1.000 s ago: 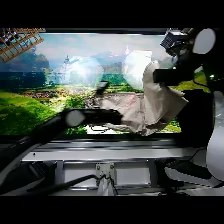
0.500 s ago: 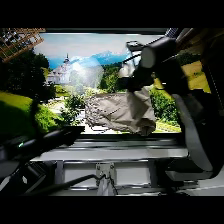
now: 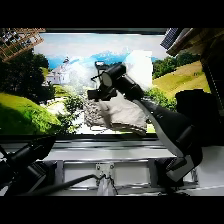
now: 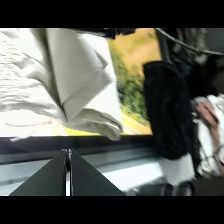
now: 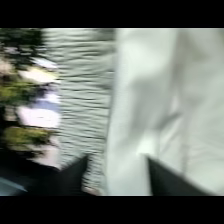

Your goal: Fold the clothes and pants, and hang the long-sleeved shirts on hangers.

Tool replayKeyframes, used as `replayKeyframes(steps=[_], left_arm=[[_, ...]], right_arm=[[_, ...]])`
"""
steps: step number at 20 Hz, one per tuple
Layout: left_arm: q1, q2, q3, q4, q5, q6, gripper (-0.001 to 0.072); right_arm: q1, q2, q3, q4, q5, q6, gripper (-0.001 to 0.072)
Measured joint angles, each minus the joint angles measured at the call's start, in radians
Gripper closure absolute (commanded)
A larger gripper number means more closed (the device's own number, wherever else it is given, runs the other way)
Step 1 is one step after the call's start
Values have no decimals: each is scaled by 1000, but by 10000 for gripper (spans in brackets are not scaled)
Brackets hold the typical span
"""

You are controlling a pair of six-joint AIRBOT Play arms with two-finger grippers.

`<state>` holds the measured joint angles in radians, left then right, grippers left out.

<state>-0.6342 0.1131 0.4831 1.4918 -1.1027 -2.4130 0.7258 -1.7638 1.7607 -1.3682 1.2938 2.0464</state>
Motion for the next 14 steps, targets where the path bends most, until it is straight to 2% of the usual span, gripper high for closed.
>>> replayKeyframes(steps=[5, 11, 13, 14], left_arm=[[0, 13, -2, 105, -27, -53, 700], [0, 14, -37, 149, -34, -90, 699], [0, 11, -51, 153, -35, -94, 699], [0, 5, -56, 155, -35, -94, 699]], right_arm=[[13, -12, 3, 36, -45, -32, 212], [-122, 73, 3, -202, 84, -138, 217], [-230, 126, -12, -249, 105, -157, 312], [-288, 155, -28, -262, 106, -164, 312]])
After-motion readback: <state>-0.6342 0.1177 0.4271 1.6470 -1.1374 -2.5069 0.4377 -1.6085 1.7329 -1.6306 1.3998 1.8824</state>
